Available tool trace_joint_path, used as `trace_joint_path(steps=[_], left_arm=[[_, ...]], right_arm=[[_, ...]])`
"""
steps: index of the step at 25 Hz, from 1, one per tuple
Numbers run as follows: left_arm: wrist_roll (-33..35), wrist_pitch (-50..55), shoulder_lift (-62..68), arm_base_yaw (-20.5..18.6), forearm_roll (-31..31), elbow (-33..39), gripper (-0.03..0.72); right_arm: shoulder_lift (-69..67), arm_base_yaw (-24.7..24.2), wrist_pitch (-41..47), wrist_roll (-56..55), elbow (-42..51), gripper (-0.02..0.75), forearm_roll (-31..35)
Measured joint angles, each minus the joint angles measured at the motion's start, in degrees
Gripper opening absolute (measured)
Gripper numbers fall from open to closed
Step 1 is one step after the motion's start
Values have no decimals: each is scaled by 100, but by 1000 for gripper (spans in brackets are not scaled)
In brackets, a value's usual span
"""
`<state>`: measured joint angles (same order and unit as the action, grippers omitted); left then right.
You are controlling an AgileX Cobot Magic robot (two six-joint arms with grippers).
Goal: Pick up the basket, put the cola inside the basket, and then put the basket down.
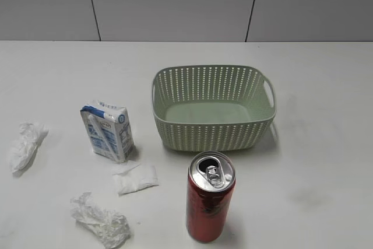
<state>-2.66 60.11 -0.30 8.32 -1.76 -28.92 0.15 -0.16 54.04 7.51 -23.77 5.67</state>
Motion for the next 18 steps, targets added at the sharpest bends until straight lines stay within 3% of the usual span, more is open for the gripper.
trace_joint_path(steps=[12, 18], left_arm=[[0, -39, 0, 0, 0, -8, 576], [0, -669, 605, 0, 49, -341, 576]], right_arm=[[0, 0, 0, 0, 0, 583, 0], [0, 0, 0, 0, 0, 583, 0]])
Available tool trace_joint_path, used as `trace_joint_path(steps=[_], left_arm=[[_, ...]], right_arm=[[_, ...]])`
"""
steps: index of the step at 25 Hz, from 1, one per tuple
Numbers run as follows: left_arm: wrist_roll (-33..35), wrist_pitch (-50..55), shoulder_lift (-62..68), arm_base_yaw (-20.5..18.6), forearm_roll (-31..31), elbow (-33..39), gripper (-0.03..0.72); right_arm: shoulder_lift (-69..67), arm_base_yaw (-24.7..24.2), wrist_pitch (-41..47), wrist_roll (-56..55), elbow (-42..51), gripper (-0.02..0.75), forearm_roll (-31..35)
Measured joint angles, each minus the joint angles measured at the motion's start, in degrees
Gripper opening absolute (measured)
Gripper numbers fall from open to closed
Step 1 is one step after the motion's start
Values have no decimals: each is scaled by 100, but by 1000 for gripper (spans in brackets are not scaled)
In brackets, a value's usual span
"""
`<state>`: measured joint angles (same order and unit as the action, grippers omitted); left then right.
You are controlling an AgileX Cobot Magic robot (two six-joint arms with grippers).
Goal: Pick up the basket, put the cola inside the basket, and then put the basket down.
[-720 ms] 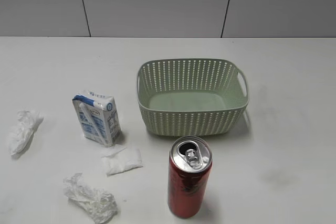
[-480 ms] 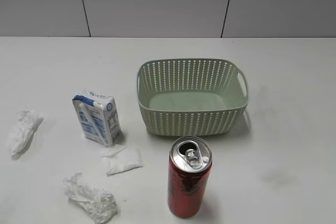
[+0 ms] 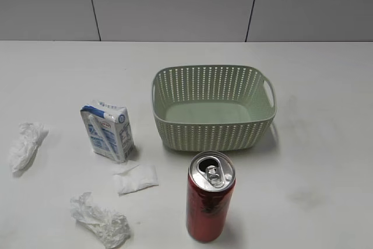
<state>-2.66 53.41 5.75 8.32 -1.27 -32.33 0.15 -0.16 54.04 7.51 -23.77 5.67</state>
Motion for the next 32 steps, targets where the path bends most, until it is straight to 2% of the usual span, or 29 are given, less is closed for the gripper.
trace_joint_path(steps=[9, 15, 21, 32], left_arm=[[0, -1133, 2311, 43, 127, -636, 576], [0, -1210, 3991, 255, 473, -1369, 576], [0, -1010, 5686, 626, 639, -2550, 576], [-98, -59, 8722, 1604, 748, -4830, 576]], right_arm=[[0, 0, 0, -6, 0, 583, 0], [0, 0, 0, -2, 0, 582, 0], [0, 0, -6, -2, 0, 582, 0], [0, 0, -6, -8, 0, 574, 6]])
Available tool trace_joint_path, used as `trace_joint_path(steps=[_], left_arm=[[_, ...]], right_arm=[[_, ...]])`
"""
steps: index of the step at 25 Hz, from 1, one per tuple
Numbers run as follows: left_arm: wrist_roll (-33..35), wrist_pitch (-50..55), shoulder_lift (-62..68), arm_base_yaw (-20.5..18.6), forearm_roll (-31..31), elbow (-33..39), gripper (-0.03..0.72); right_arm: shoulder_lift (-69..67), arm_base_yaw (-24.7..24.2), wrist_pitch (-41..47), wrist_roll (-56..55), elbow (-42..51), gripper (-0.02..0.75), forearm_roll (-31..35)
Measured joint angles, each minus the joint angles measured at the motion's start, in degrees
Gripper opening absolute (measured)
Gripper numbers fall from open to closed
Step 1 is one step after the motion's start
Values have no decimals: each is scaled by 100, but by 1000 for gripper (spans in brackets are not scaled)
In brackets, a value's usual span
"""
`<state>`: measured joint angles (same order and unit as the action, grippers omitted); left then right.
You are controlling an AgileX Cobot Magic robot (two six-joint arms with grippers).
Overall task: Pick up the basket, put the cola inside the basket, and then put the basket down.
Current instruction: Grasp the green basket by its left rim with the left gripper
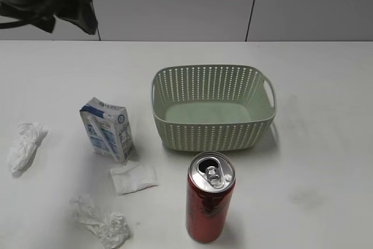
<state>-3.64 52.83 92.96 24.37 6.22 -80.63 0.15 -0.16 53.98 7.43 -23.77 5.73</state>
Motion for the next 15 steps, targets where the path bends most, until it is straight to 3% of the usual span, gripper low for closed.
trace_joint_path(steps=[7, 15], left_arm=[[-541, 510, 1536, 532, 7, -1391, 575], [-938, 900, 2855, 958, -79, -2358, 538]], right_arm=[[0, 0, 0, 0, 0, 574, 5], [0, 0, 0, 0, 0, 574, 5]])
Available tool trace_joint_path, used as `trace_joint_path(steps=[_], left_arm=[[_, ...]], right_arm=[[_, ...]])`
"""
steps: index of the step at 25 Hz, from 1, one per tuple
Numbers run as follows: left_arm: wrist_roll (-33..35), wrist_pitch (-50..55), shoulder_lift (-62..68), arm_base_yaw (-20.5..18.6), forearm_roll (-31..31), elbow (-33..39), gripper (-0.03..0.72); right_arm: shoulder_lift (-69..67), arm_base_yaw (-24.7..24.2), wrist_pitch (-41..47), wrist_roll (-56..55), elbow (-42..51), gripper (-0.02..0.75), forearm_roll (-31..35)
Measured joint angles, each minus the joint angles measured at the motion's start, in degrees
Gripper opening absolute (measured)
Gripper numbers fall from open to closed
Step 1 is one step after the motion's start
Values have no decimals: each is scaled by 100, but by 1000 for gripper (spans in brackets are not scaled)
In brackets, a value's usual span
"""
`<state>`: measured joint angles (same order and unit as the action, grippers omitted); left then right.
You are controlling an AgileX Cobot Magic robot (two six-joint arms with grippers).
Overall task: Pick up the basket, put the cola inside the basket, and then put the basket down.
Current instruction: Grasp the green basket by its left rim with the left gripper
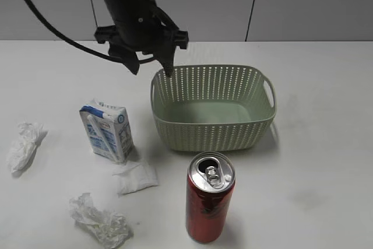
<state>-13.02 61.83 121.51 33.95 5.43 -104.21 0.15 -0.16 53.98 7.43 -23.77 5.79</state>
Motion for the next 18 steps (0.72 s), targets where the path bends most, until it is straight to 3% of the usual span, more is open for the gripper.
trace_joint_path(steps=[8, 15, 18], left_arm=[[-489, 230, 617, 139, -488, -123, 537], [-841, 182, 939, 139, -199, -128, 527], [-864, 108, 969, 139, -67, -128, 490]], right_arm=[[0, 0, 0, 0, 0, 573, 0], [0, 0, -4, 0, 0, 573, 5], [0, 0, -4, 0, 0, 573, 5]])
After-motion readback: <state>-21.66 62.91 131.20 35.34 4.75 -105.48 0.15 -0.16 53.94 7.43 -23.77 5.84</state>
